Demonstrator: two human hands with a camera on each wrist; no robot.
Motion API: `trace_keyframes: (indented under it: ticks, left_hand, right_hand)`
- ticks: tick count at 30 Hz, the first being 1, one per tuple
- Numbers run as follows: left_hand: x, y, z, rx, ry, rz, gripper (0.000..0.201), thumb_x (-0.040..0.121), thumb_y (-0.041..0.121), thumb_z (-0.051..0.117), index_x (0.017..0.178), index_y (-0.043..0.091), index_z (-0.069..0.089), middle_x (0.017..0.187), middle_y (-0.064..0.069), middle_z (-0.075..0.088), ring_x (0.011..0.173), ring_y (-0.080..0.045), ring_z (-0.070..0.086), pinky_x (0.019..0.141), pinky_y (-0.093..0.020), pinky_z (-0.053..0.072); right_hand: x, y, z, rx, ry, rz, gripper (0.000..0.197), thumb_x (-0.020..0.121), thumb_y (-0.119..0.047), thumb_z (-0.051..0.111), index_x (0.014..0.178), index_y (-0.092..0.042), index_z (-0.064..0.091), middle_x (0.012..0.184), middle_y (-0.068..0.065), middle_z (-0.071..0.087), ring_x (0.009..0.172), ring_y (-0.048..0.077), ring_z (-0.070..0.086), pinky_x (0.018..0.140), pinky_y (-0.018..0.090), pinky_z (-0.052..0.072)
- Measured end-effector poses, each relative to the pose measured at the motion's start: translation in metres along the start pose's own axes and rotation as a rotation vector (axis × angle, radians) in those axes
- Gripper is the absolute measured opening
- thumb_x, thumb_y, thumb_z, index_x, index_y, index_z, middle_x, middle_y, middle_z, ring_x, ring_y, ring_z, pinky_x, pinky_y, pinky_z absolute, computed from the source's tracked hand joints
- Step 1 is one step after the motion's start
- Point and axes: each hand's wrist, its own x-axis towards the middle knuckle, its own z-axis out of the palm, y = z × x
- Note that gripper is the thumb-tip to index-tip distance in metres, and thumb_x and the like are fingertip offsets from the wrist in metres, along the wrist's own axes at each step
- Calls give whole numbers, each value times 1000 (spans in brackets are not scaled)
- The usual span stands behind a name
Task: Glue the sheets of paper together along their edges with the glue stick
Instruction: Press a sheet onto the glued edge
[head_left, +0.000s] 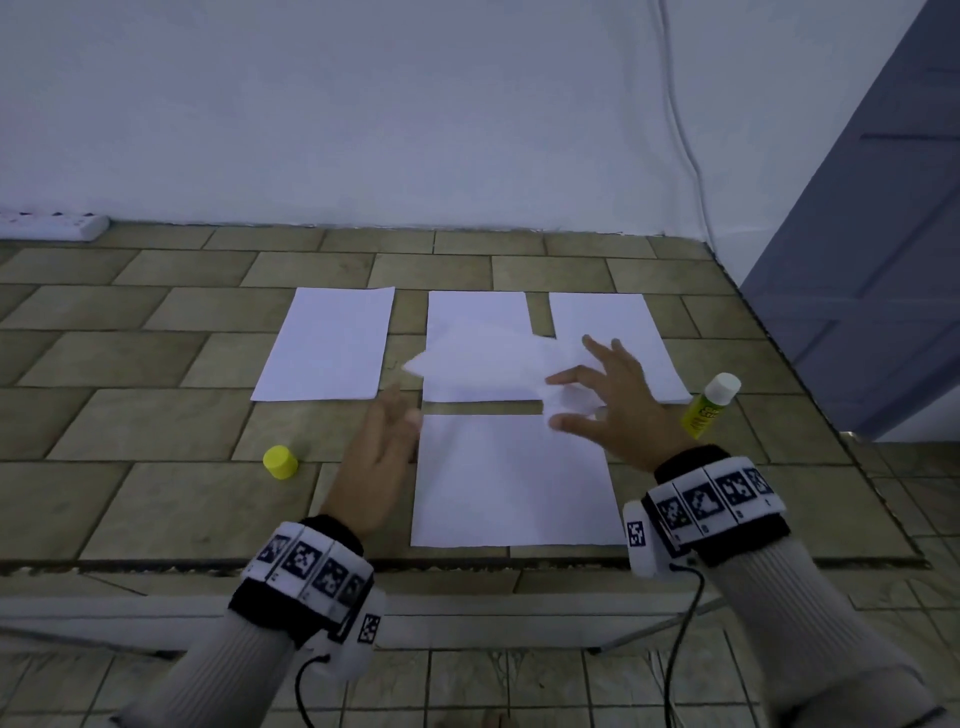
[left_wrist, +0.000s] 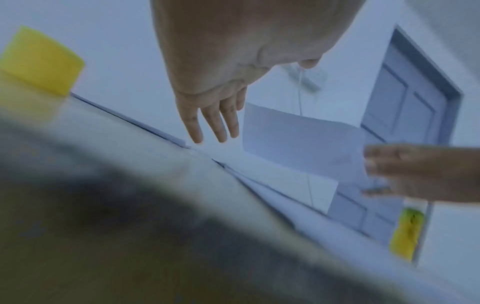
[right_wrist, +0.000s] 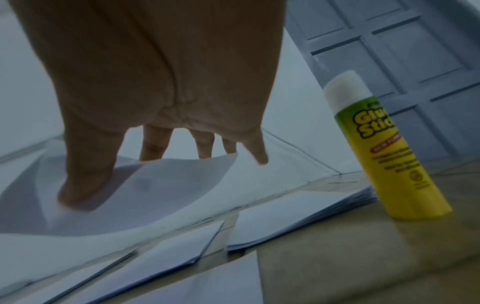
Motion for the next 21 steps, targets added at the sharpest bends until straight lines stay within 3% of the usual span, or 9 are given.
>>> trace_keyframes:
  ticks: [3, 5, 6, 9, 12, 15, 18, 19, 21]
  left_hand:
    - [16, 22, -4, -350, 26, -210, 39, 97, 56, 38, 122, 29, 53, 121, -3, 63, 105, -19, 64, 84, -39, 55]
    - [19, 30, -6, -444, 27, -309, 20, 102, 42, 43, 120, 36, 50, 119, 4, 57, 105, -22, 61, 74, -43, 60]
    - [20, 31, -6, -450, 19, -306, 24, 102, 28, 47, 125, 34, 49, 120, 6, 55, 107, -22, 59, 73, -43, 60]
    - [19, 20, -7, -416, -53, -224, 43, 95, -6, 49, 127, 23, 52, 122, 8, 61, 115, -25, 60, 81, -41, 59]
    - [16, 12, -8, -413, -81, -189, 46, 94, -9, 49, 124, 24, 55, 125, 7, 64, 118, -20, 61, 94, -43, 53]
    - [14, 7, -8, -423, -66, -196, 46, 94, -7, 50, 124, 27, 56, 130, 3, 63, 120, -20, 60, 97, -46, 51]
    - [15, 2, -9, -368, -83, -194, 47, 93, -6, 52, 124, 29, 56, 135, -1, 59, 122, -20, 58, 99, -46, 49]
    - [14, 2, -8, -337, -100, -189, 47, 93, -6, 52, 123, 30, 55, 135, -1, 58, 121, -19, 58, 100, -44, 49]
    - [12, 0, -7, -280, -122, -194, 46, 94, -5, 54, 123, 30, 56, 132, 1, 60, 117, -13, 60, 98, -35, 51]
  right_hand:
    - [-20, -7, 5, 50, -91, -98, 49, 80, -40, 71, 126, -38, 53, 161, -4, 0, 146, 16, -15, 116, 42, 6]
    - [-27, -7, 11, 43, -117, -128, 51, 80, -39, 72, 127, -39, 52, 160, -6, -3, 145, 14, -18, 115, 40, 5]
    - [-28, -6, 14, 33, -120, -129, 52, 80, -40, 72, 128, -39, 52, 160, -6, -6, 145, 14, -20, 115, 39, 5]
    - [-30, 0, 19, 42, -124, -108, 56, 81, -38, 72, 130, -44, 46, 158, -5, -21, 145, 19, -19, 115, 38, 4]
    - [-30, 7, 20, 90, -107, -84, 62, 82, -31, 72, 134, -44, 40, 157, -3, -23, 142, 11, 11, 110, 26, 19]
    - [-29, 9, 13, 285, -79, -8, 60, 84, -21, 71, 135, -39, 44, 157, -6, 6, 130, 7, 35, 99, 18, 38]
    - [-28, 12, 8, 437, -26, 61, 45, 86, -9, 68, 122, -32, 54, 119, -1, 52, 86, 10, 64, 80, 23, 55]
    - [-27, 13, 7, 464, -16, 77, 41, 85, -6, 68, 116, -29, 57, 103, 0, 54, 73, 8, 64, 76, 26, 56]
    - [-27, 18, 6, 475, -10, 105, 36, 81, -1, 70, 109, -23, 63, 90, 3, 53, 65, 8, 60, 70, 23, 55]
